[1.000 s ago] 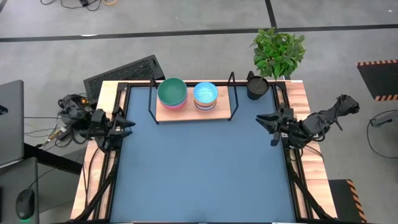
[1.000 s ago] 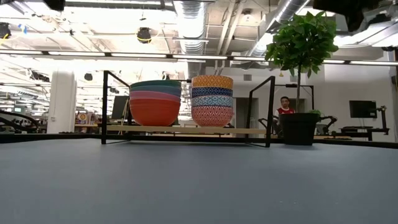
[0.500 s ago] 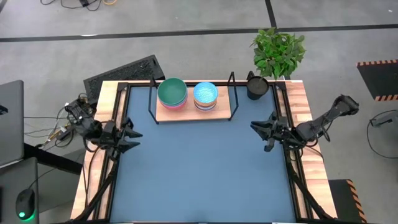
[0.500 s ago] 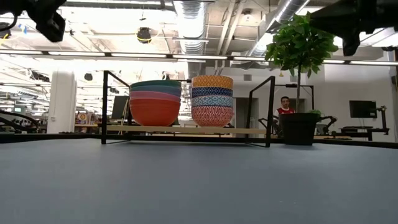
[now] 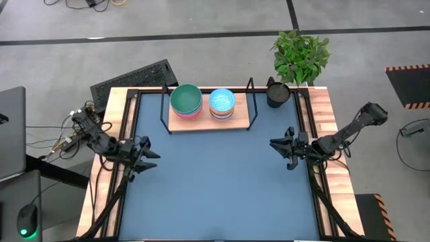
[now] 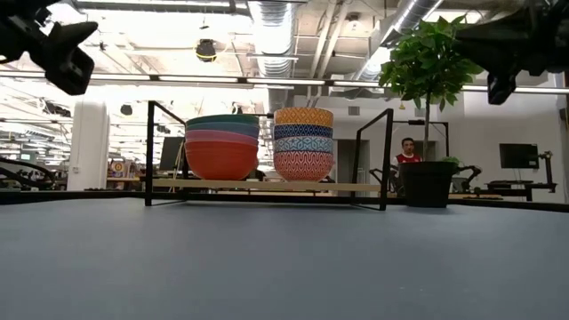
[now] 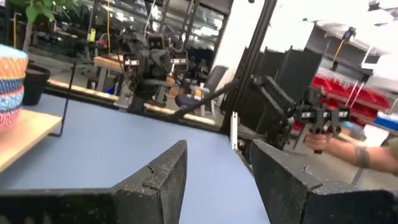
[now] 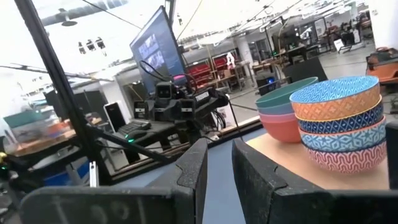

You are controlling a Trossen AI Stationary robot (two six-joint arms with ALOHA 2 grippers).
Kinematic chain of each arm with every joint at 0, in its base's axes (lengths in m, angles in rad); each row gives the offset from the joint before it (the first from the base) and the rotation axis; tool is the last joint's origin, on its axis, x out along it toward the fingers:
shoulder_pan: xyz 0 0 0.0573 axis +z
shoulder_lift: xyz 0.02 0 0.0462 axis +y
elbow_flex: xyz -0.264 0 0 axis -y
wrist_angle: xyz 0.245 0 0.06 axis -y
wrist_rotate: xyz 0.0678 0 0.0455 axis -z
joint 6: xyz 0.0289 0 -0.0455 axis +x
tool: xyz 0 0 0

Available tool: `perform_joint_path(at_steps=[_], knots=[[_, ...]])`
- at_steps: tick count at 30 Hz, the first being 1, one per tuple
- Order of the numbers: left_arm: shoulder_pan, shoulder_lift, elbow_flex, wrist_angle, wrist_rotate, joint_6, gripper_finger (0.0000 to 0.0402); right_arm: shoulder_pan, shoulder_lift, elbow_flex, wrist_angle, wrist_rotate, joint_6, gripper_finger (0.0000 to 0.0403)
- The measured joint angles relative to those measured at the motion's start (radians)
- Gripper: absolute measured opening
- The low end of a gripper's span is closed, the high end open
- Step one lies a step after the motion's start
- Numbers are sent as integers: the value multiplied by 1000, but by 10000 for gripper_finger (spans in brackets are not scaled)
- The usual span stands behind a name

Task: Place and stack bowls onto a shelf
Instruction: Return to Home Position

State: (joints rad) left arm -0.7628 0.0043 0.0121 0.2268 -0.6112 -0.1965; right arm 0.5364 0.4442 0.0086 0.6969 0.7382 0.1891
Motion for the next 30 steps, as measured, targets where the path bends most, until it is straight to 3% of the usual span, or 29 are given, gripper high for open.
perform_joint_path(at_steps=[8,15,30], knots=[[0,0,-2,-15,-5,-8,162,-1,0,0,-27,49,-14,102],[0,0,-2,-82,-79,-3,162,-1,0,-1,-70,49,20,102],[0,3,4,-168,-76,20,162,-1,0,-2,-254,48,21,102]])
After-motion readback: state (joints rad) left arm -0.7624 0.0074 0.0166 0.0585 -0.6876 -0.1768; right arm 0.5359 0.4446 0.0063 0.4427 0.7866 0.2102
